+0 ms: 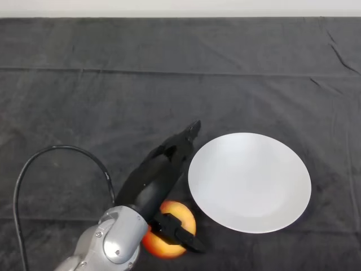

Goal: Move the apple to the plate

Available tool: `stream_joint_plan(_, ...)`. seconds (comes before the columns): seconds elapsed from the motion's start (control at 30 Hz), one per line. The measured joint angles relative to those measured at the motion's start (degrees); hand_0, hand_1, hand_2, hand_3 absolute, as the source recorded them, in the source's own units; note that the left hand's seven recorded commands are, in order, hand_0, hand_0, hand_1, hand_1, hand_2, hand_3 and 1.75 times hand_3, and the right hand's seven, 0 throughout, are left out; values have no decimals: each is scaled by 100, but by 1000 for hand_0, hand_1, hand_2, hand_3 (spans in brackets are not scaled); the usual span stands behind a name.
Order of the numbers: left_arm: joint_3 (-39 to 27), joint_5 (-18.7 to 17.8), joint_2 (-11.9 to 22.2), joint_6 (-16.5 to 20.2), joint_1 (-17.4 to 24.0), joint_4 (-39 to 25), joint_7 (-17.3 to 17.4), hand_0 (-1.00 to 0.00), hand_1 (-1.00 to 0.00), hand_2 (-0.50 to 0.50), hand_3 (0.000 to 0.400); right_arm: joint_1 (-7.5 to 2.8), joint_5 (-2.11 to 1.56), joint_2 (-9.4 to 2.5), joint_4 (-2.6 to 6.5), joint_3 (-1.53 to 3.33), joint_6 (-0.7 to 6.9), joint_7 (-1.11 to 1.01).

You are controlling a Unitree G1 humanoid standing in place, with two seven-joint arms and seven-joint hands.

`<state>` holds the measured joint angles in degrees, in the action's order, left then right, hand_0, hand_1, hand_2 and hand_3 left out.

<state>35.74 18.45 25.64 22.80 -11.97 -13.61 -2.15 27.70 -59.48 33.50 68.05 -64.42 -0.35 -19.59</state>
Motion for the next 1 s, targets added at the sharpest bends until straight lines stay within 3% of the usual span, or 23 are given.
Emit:
stream_joint_plan(0.33,2,318,238,104,2,-2,174,0,0,0,0,0,0,0,0,0,0,0)
stream_joint_plan(0.37,2,318,244,112,2,-2,194,-55,-263,104,105,0,0,0,0,0,0,0)
stream_joint_plan(0.4,1,320,242,120,-2,-2,232,-506,-800,147,320,0,0,0,0,0,0,0)
stream_joint_plan(0.43,1,320,241,139,-4,-1,273,-549,-898,175,359,0,0,0,0,0,0,0)
stream_joint_plan(0.47,1,320,241,157,-4,-1,305,-745,-1000,127,400,0,0,0,0,0,0,0)
stream_joint_plan(0.5,1,322,241,165,-6,-1,310,-933,-1000,33,400,0,0,0,0,0,0,0)
stream_joint_plan(0.53,1,325,241,173,-9,-1,312,-933,-1000,33,400,0,0,0,0,0,0,0)
stream_joint_plan(0.57,-2,330,236,187,-11,-1,311,-1000,-1000,0,400,0,0,0,0,0,0,0)
stream_joint_plan(0.8,-40,458,213,198,-20,-1,241,-1000,-1000,0,400,0,0,0,0,0,0,0)
stream_joint_plan(1.0,-324,528,106,195,-21,1,-18,-1000,-1000,0,400,0,0,0,0,0,0,0)
